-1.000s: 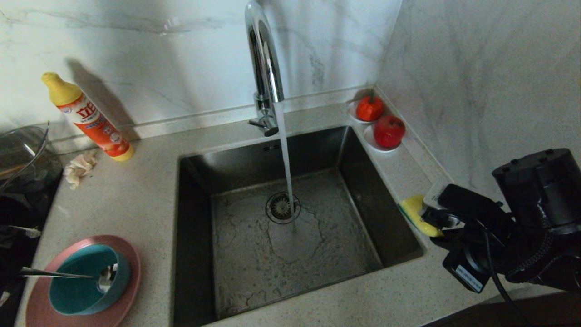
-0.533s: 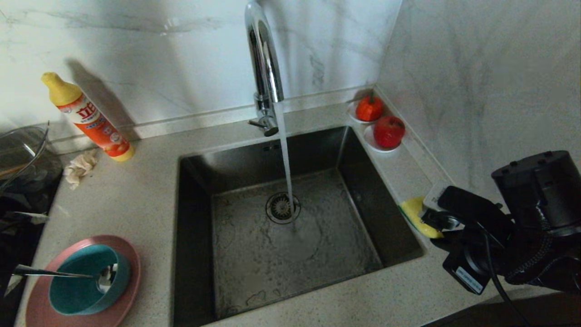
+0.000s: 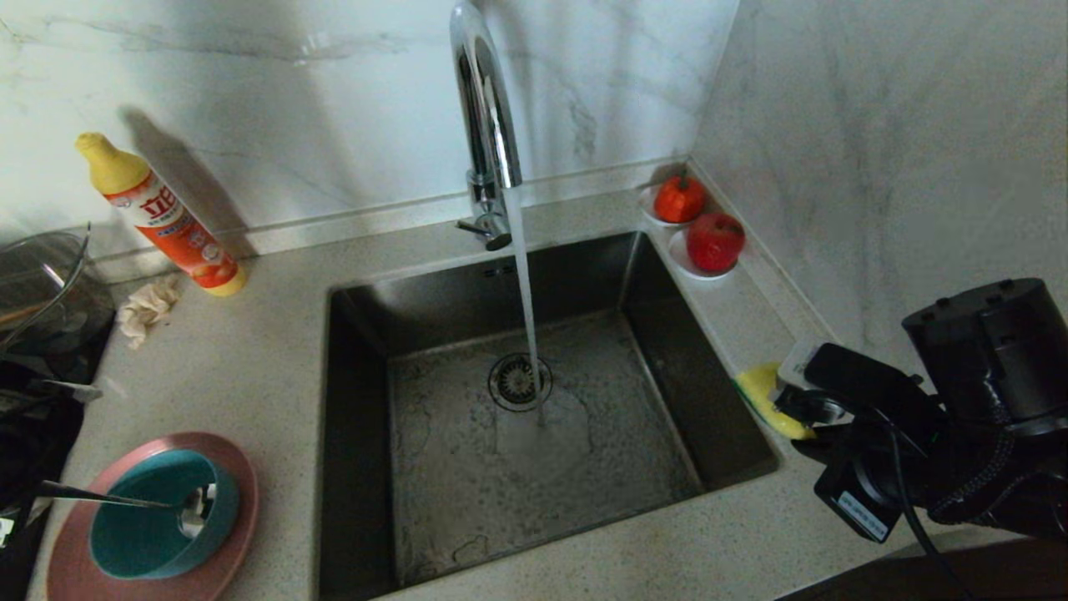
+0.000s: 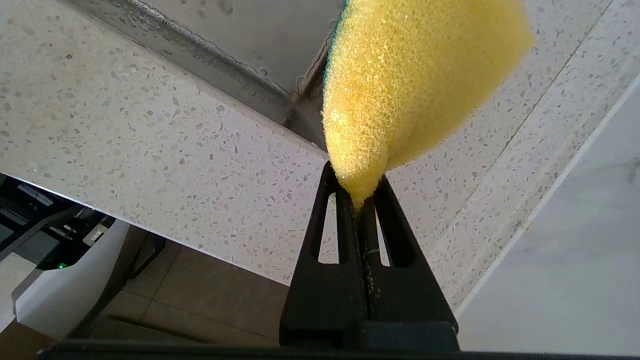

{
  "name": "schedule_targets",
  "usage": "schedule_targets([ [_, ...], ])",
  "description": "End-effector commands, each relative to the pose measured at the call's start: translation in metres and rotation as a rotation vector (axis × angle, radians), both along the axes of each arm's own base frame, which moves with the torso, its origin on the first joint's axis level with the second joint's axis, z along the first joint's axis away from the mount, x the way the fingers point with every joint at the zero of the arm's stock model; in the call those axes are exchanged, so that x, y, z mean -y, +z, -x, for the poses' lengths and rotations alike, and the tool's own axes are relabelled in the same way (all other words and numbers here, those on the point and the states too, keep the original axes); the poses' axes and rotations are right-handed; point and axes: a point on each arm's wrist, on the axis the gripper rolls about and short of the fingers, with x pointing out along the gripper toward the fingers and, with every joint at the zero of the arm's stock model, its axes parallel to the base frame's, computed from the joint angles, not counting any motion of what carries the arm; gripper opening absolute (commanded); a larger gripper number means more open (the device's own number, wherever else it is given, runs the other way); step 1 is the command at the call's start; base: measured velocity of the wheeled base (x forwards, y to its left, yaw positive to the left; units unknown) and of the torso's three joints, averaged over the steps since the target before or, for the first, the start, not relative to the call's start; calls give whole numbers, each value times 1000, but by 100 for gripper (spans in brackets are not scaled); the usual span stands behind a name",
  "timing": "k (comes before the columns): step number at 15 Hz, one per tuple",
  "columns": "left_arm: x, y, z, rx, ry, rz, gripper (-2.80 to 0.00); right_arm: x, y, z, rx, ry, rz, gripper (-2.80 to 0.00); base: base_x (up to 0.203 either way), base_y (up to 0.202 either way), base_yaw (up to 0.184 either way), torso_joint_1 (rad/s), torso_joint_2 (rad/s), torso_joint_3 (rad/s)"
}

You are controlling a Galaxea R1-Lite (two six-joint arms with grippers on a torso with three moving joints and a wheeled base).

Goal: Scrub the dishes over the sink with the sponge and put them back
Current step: Rinse the spoon

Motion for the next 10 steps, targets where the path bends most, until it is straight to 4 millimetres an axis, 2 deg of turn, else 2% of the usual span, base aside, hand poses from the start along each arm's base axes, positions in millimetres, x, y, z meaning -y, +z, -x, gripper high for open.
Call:
schedule_targets([
  [1,-1,2,-4,16,4,-2,0,1,0,1,-2,-1,3,-280,0,0,0,0,0,0],
  [5,-3,10,-9,44,1,-10,0,1,0,1,-1,0,4,-280,0,0,0,0,0,0],
  [10,-5,8,-15,42,0,-7,0,2,-1,-1,-2,-9,5,-280,0,0,0,0,0,0],
])
